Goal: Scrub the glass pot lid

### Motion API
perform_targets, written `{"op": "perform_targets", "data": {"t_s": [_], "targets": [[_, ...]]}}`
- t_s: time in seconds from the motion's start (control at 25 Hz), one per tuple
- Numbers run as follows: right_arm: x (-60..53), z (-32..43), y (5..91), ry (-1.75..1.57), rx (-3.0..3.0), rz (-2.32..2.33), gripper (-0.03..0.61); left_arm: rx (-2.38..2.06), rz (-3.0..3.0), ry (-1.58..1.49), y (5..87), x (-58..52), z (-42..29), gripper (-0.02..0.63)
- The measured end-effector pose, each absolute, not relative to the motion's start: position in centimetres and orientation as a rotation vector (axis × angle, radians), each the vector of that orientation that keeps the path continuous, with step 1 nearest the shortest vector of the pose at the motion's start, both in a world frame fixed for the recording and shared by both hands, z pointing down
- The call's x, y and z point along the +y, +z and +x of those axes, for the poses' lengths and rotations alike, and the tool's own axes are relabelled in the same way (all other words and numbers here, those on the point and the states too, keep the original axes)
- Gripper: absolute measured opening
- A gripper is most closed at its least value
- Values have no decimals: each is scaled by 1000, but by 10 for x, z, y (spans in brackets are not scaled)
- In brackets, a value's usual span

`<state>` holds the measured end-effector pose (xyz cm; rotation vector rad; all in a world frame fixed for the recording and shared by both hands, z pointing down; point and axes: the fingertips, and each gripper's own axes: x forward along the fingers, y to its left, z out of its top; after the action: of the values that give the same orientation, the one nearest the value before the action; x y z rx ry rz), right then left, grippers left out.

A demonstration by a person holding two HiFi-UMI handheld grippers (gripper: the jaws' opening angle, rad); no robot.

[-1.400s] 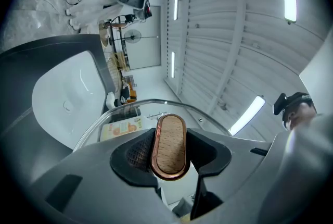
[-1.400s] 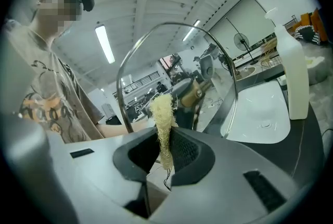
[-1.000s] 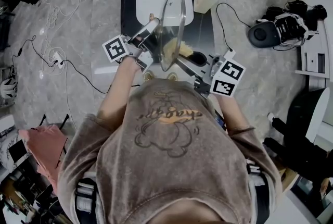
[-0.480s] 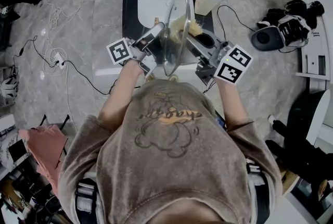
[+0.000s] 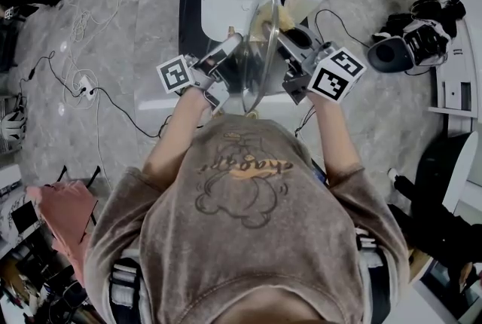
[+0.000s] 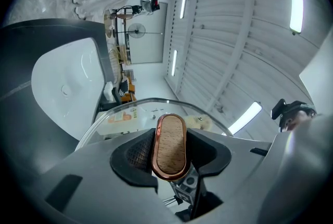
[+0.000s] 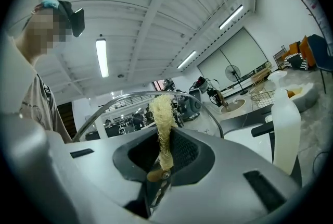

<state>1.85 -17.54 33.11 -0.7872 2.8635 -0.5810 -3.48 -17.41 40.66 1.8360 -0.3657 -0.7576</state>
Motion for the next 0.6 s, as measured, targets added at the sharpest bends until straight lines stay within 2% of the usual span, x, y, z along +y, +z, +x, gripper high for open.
{"op": "perform_targets", "data": {"t_s": [0.6], "targets": [[-235,12,379,-630,2904,-961,41,-334,1813,-767,401,-172,-35,183]]}}
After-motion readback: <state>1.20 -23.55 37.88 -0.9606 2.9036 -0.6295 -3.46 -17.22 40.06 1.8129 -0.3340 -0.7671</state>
